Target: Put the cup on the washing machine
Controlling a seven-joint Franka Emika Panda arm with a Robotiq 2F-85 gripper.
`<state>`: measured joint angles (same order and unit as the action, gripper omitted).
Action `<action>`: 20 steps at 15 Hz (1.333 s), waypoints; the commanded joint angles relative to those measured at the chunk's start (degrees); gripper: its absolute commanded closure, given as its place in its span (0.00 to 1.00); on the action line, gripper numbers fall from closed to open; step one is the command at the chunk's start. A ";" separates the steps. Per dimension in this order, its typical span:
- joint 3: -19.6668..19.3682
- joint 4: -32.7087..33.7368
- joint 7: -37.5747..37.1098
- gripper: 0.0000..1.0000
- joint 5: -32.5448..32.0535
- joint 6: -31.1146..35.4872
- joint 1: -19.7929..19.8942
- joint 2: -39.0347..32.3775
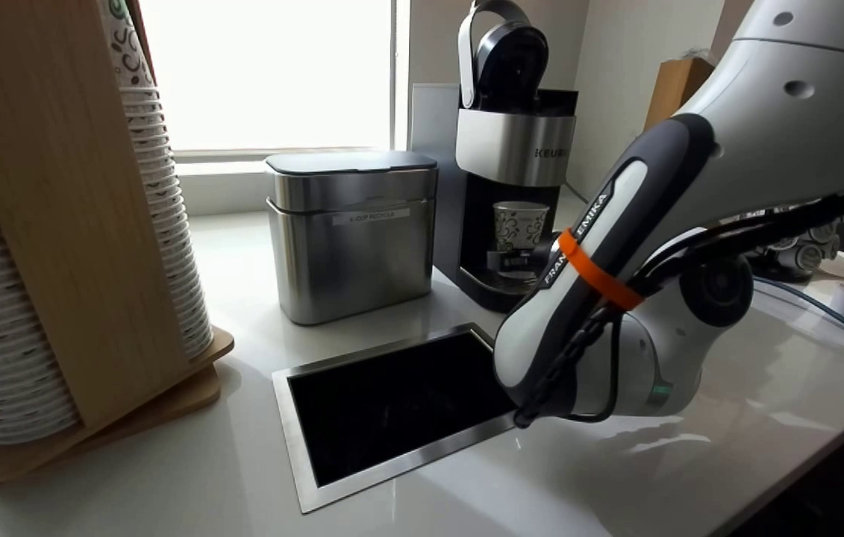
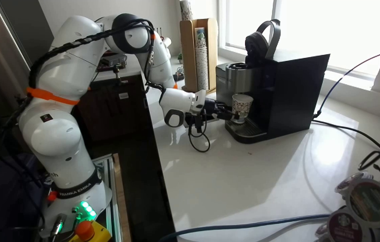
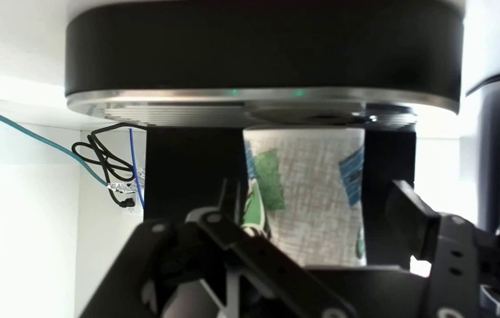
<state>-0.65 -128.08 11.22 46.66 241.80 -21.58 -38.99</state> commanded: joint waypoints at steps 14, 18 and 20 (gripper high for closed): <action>0.62 -6.64 -6.74 0.00 6.36 0.00 -6.78 3.70; 2.08 -9.55 -4.16 0.00 12.83 0.00 -8.86 6.64; 6.14 -12.49 -1.20 0.00 12.49 -3.85 -4.95 10.28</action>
<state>1.26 -135.21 7.11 57.61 241.76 -30.05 -34.42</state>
